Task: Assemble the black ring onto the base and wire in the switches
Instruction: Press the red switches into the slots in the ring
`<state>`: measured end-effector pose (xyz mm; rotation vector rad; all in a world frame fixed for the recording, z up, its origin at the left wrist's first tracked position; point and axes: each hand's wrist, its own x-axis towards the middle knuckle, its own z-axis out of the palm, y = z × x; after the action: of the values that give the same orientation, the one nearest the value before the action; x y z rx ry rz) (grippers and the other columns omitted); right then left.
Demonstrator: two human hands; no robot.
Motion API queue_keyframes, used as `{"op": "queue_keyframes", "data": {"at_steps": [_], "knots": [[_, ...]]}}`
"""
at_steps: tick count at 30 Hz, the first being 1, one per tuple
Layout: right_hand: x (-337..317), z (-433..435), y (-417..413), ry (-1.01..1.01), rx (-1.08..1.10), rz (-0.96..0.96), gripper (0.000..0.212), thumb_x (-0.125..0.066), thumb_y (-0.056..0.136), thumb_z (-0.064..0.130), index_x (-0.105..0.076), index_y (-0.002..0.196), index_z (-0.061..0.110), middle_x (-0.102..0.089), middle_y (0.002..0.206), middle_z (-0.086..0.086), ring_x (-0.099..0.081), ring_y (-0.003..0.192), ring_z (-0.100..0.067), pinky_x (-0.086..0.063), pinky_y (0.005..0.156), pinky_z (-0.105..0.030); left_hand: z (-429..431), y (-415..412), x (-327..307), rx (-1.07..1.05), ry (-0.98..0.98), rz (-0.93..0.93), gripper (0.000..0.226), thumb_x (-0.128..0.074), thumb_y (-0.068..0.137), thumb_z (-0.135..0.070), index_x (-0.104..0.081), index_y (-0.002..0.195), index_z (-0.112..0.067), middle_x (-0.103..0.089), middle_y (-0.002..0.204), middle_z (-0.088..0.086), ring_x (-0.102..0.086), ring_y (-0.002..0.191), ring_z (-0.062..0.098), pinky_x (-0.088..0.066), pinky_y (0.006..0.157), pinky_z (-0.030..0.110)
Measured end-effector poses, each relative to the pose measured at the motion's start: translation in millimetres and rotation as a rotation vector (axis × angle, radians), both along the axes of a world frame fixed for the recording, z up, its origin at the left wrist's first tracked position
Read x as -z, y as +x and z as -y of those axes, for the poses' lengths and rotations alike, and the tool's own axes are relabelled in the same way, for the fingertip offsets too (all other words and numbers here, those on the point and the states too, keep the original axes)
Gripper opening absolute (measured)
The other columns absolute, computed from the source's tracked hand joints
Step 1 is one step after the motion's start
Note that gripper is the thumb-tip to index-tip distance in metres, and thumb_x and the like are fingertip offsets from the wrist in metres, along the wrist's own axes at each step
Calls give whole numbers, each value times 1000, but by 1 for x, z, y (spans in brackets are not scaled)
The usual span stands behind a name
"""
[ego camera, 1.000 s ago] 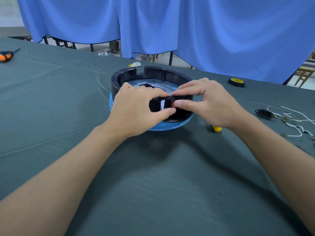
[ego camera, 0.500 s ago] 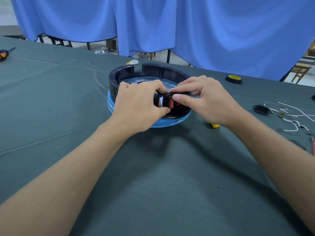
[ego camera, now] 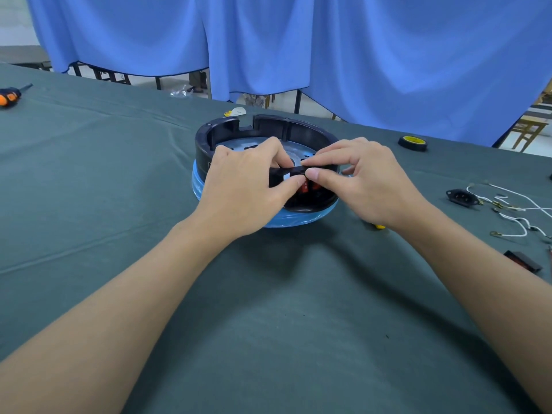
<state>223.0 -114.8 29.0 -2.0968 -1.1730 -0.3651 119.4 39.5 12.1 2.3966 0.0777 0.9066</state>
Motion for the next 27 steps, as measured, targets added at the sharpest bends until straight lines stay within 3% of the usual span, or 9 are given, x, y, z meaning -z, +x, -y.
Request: {"op": "queue_keyframes", "data": {"at_steps": [3,7,11,14,15,19,23,27], "knots": [[2,-1,1,25,9,-18,16,-70,86,23,-77,100,27,-65,92,19,-47,88,23,-35,74,0,1,1,2,-25,-3,24,24,-69,84,-37,-63,89,-14,-75,88,-6,-69,91,20,-41,97,47],[3,-2,-1,30,18,-39,15,-70,85,23,-77,98,28,-67,93,17,-49,87,21,-38,74,-4,7,2,-1,-88,-75,5,27,-64,75,-45,-64,84,-19,-74,83,-8,-67,88,17,-43,93,46],[0,-3,-3,23,41,-63,14,-70,85,24,-77,97,29,-70,96,14,-53,88,12,-39,74,-5,8,4,-4,-121,-134,1,19,-73,77,-40,-66,81,-22,-73,81,-8,-65,86,16,-44,92,46],[-1,-4,-7,27,87,-76,13,-69,85,28,-77,95,33,-71,99,15,-57,98,-2,-47,86,-30,9,5,-5,-131,-133,4,19,-75,78,-39,-67,80,-23,-73,83,-8,-66,88,16,-44,93,47],[-1,-4,-7,26,93,-77,13,-69,85,29,-76,95,34,-70,99,16,-56,99,-1,-47,86,-32,8,4,-4,-119,-127,4,19,-74,79,-40,-67,81,-22,-74,84,-8,-66,88,16,-44,93,47],[2,-1,-6,44,39,-84,16,-63,91,22,-76,99,26,-68,98,18,-50,89,18,-39,77,-7,3,-1,0,-11,-88,29,19,-61,87,-33,-67,85,-15,-72,76,-10,-68,82,17,-45,93,50],[9,3,-6,104,32,-107,20,-61,93,20,-73,109,23,-62,113,18,-58,106,-5,-47,97,-34,3,-1,2,5,-68,79,27,-53,89,-37,-67,84,-15,-69,69,-10,-66,74,19,-47,88,52],[11,4,-4,148,32,-59,19,-61,93,12,-74,106,15,-63,114,10,-63,93,-10,-51,89,-32,8,1,3,-89,0,122,34,-55,84,-50,-72,92,-22,-73,76,-5,-62,73,19,-47,84,50]]}}
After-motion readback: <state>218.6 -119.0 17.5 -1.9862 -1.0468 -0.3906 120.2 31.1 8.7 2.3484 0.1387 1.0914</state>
